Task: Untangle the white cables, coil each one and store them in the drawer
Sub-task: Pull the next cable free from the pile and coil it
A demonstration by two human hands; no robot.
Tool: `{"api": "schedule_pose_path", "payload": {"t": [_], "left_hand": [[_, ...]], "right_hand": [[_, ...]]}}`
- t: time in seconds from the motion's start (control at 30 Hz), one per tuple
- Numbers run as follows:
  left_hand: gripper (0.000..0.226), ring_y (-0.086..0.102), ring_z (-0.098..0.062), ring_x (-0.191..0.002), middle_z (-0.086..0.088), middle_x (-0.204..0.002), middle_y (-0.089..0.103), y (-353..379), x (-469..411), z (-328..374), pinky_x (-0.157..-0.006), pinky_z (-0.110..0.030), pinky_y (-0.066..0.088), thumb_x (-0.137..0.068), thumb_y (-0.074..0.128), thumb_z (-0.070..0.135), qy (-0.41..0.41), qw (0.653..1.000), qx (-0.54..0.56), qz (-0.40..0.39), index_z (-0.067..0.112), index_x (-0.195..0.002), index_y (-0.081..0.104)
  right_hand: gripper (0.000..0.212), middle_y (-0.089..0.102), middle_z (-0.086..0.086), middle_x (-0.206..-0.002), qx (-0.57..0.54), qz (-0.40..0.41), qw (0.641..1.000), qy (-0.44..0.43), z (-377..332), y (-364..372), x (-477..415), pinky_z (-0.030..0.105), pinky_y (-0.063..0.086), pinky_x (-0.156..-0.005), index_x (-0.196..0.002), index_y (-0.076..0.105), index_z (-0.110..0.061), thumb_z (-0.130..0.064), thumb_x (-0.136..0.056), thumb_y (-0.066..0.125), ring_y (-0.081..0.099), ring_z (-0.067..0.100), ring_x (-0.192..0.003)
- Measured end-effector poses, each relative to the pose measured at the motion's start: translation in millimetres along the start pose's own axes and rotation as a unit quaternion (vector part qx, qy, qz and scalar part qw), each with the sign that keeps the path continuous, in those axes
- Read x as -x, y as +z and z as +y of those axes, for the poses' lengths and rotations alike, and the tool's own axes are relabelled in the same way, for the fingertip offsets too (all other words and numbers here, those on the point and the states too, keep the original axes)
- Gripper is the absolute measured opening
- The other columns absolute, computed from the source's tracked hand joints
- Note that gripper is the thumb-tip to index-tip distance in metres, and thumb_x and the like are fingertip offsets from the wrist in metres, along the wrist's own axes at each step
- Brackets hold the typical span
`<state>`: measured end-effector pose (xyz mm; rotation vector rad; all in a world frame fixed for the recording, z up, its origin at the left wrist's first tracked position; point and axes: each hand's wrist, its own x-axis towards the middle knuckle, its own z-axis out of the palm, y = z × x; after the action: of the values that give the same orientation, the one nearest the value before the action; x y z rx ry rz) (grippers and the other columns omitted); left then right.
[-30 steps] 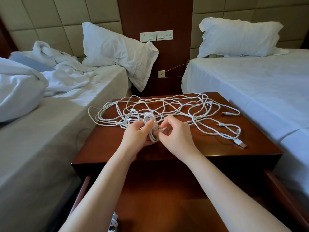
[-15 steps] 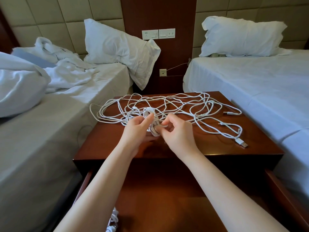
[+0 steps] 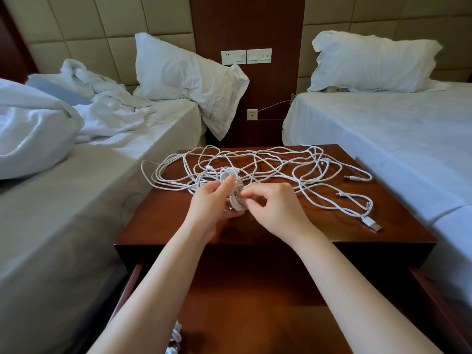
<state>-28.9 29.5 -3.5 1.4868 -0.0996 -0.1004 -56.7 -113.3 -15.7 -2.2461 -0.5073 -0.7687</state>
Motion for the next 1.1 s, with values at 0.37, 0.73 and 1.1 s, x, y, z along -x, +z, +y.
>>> {"api": "schedule_pose_path", "payload": {"t": [0.37,0.73,1.1], "left_hand": [[0.035,0.065,-0.029,-0.098,-0.006,-0.096,0.074,-3,1,5,-0.083,-0.042,0.048,-0.088,0.058,0.051,0.05,0.997,-0.023,0.051,0.021,-0.087,0.075],[0.034,0.068,-0.016,-0.088,-0.003,-0.088,0.075,7,5,7,-0.084,-0.033,0.048,-0.095,0.053,0.04,0.106,0.994,-0.014,0.032,0.015,-0.084,0.072],[0.024,0.066,-0.024,-0.097,-0.004,-0.089,0.074,7,3,5,-0.092,-0.04,0.047,-0.09,0.06,0.036,0.074,0.997,-0.003,0.018,0.015,-0.087,0.072]], "right_hand": [[0.012,0.066,-0.006,-0.074,-0.198,0.009,0.954,0.226,-4,-9,-4,0.018,0.046,-0.056,-0.087,0.065,-0.018,-0.029,-0.091,0.065,0.06,0.002,-0.057],[0.014,0.07,-0.001,-0.085,-0.281,-0.037,0.916,0.283,-6,-12,-6,0.026,0.046,-0.059,-0.099,0.069,-0.021,-0.028,-0.086,0.068,0.06,0.008,-0.065],[0.008,0.073,0.004,-0.089,-0.317,-0.057,0.891,0.321,-8,-9,-9,0.026,0.049,-0.06,-0.096,0.064,-0.014,-0.015,-0.09,0.058,0.066,0.012,-0.069]]}}
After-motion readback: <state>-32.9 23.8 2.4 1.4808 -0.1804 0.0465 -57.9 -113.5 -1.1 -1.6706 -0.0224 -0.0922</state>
